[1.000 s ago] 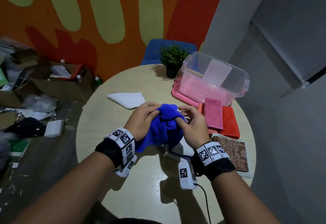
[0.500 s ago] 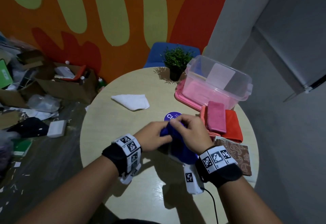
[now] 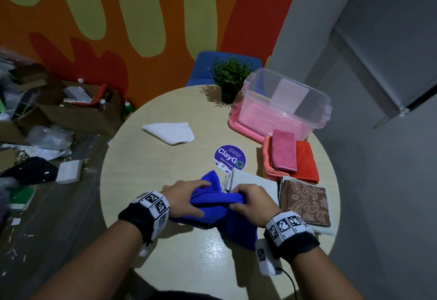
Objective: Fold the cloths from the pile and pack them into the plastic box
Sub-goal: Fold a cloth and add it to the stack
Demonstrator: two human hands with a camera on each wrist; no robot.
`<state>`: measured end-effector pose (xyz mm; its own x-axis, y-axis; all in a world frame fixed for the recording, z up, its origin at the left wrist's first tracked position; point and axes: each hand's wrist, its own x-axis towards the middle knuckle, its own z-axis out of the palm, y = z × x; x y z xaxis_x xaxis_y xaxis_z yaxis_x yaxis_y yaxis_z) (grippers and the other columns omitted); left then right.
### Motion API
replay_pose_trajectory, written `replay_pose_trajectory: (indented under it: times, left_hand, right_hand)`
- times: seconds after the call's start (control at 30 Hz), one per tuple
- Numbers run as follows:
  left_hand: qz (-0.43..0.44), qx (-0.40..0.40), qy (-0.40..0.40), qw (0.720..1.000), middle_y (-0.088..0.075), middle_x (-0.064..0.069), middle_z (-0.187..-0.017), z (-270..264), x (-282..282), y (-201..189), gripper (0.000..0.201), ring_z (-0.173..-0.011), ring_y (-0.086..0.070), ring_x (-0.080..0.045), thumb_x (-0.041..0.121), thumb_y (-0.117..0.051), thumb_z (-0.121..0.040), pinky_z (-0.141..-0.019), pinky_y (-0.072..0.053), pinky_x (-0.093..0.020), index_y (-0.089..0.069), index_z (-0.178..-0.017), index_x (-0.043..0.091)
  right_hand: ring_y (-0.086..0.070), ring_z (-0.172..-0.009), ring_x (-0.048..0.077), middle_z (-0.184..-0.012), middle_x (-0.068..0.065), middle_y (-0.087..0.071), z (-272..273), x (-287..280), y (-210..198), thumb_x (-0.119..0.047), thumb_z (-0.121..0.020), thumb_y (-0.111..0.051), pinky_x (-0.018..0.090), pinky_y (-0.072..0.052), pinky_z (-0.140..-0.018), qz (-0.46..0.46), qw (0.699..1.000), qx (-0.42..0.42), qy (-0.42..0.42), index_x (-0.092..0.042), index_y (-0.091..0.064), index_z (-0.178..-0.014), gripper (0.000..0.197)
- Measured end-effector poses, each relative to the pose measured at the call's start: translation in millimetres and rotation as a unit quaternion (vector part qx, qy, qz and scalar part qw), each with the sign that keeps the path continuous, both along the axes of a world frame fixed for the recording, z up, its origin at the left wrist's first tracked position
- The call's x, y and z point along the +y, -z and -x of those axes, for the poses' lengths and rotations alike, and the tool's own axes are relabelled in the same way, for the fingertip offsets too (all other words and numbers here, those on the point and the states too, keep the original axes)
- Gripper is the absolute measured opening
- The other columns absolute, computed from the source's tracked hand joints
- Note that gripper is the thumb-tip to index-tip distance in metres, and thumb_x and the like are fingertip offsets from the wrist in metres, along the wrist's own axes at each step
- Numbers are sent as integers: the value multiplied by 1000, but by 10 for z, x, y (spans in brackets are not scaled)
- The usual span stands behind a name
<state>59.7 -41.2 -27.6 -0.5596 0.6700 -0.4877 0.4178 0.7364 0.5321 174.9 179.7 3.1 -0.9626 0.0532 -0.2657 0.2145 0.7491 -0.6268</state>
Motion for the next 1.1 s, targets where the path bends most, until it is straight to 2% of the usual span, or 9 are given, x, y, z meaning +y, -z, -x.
replay_pose_trajectory:
  times: [0.13, 0.23, 0.43, 0.57, 0.67, 0.73, 0.83, 0.9, 1.1]
  left_hand:
    - [-218, -41, -59, 973, -69, 15, -97, -184, 274, -82, 33, -91, -64, -5, 46, -63, -76, -88, -51, -35, -66, -107, 35]
    - [-310, -30, -139, 940, -68, 3, -79, -182, 335, -256, 9, -73, -60, -10, 21, -60, -89, -75, -49, -33, -66, -83, 25]
    - [-468, -166, -259, 828, -74, -8, -90, 30, 221, -809, 21, -84, -66, -18, 21, -59, -83, -79, -53, -31, -70, -95, 8]
    - [-472, -171, -226, 835, -71, 0, -93, 185, 135, -1035, 41, -88, -65, -17, 6, -54, -72, -78, -52, -29, -62, -110, 19]
    - [-465, -171, -179, 850, -69, 6, -88, 190, 170, -1193, 41, -84, -63, -12, 11, -64, -69, -77, -50, -27, -58, -109, 20]
    - [-484, -163, -132, 849, -70, 8, -88, 180, 228, -1344, 32, -85, -64, -10, 17, -71, -76, -79, -52, -24, -60, -106, 16]
    - [-518, -95, -134, 839, -70, 9, -78, 276, 275, -1611, 5, -75, -63, -6, 6, -64, -89, -70, -52, -20, -63, -91, 10]
    - [-551, -32, -180, 814, -71, 11, -74, 423, 223, -1792, 14, -72, -62, -3, -1, -58, -94, -67, -50, -18, -64, -87, 10]
    - [-631, 9, -277, 724, -70, -5, -93, 802, 35, -2015, 8, -90, -63, -22, 21, -63, -93, -82, -50, -39, -68, -90, 17]
  right_hand:
    - [-61, -68, 12, -100, -6, -62, 100, -170, -16, -19, -67, -81, 26, -52, -70, 154, 976, 124, 96, -33, -52, -109, 53]
    - [-66, -87, 10, -108, -8, -61, 80, -125, 47, -24, -61, -87, 22, -53, -82, 202, 968, 99, 111, -34, -40, -129, 83]
    - [-51, -65, 4, -69, -10, -55, -67, -58, 291, -16, -73, -61, 35, -45, -69, 97, 995, 12, 28, -36, -58, -68, 21]
    - [-60, -86, 31, -96, 3, -62, 44, -38, 30, -11, -67, -60, 42, -52, -68, 248, 959, 69, 118, -18, -56, -89, 23]
    - [-62, -108, 28, -128, -1, -56, 218, -84, -274, -9, -69, -74, 36, -56, -83, 376, 919, 86, 77, -20, -42, -122, 64]
    - [-62, -116, 18, -132, -9, -59, 319, -152, -519, -12, -73, -83, 34, -52, -97, 332, 939, 86, 11, -24, -38, -137, 79]
    - [-67, -93, 0, -99, -15, -72, 458, -92, -784, -7, -81, -79, 21, -53, -80, 262, 961, 77, -40, -18, -63, -108, 34]
    - [-62, -76, 4, -82, -13, -69, 493, 52, -924, -13, -79, -78, 29, -54, -72, 245, 964, 102, -30, -19, -68, -88, 15]
    - [-61, -75, 12, -84, 9, -70, 559, 457, -1315, -9, -68, -66, 31, -51, -75, 256, 949, 178, 48, 2, -67, -90, 24]
